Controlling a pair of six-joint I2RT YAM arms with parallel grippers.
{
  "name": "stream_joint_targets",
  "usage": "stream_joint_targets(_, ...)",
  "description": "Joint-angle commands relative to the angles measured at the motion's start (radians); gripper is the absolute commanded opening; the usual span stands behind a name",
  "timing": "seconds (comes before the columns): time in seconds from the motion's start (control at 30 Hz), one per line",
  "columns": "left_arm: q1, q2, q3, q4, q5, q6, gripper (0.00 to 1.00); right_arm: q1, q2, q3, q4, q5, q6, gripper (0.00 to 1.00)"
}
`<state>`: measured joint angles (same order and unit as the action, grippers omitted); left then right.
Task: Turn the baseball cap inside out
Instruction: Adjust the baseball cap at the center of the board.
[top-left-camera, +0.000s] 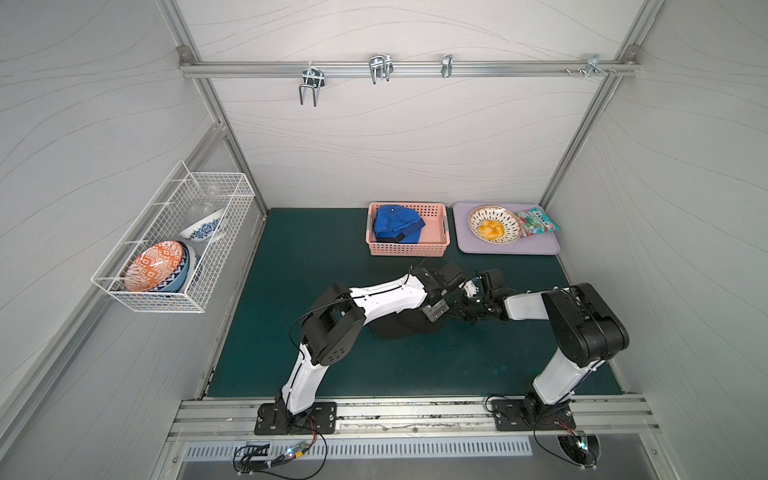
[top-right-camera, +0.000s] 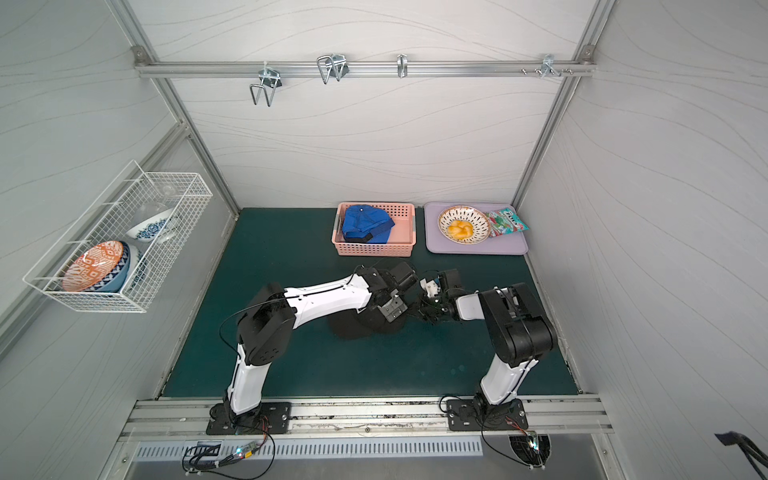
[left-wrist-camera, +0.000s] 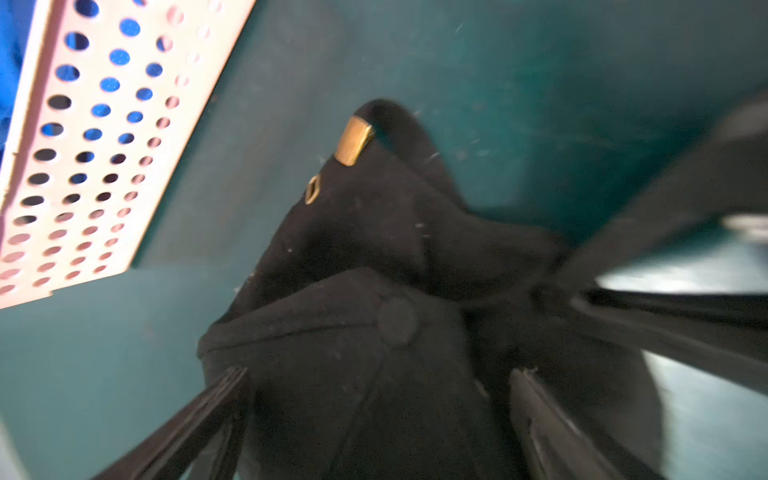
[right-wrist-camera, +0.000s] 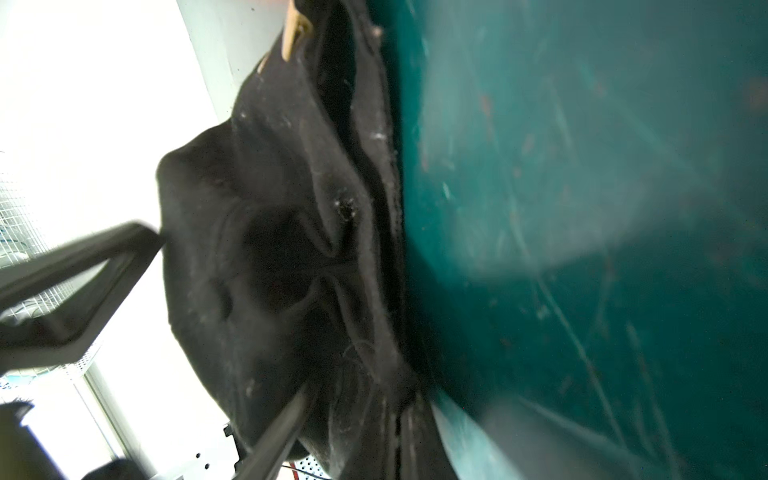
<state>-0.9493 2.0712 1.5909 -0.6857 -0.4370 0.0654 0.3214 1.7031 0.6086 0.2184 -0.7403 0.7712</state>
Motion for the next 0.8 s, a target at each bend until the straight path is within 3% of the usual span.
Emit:
stream_joint_targets(0.0,0.008,-0.019,0.014,0.001,-0.143,0.007,1.0,-0.001,-0.037,-0.021,-0.005,0.007,0.003,0.0)
stream_joint_targets(0.23,0.084,-0.164,-0.115,-0.011,-0.167,-0.079,1.0,-0.001,-0.107,-0.049,-0.075,0.035,-0.015,0.0)
stream_joint_targets(0.5,0.141,-0.346,-0.272,0.022,-0.081,-0.197,1.0,0.01,-0.093,-0.025,-0.093,0.021,-0.031,0.02)
stream_joint_targets(0.7,0.161,-0.434,-0.332,0.099,0.072,-0.27,0.99,0.019,-0.147,0.034,-0.208,0.012,-0.105,0.5)
stream_joint_targets(0.77,0.163,-0.448,-0.341,0.101,0.087,-0.285,0.99,0.01,-0.185,0.056,-0.266,0.048,-0.143,0.58)
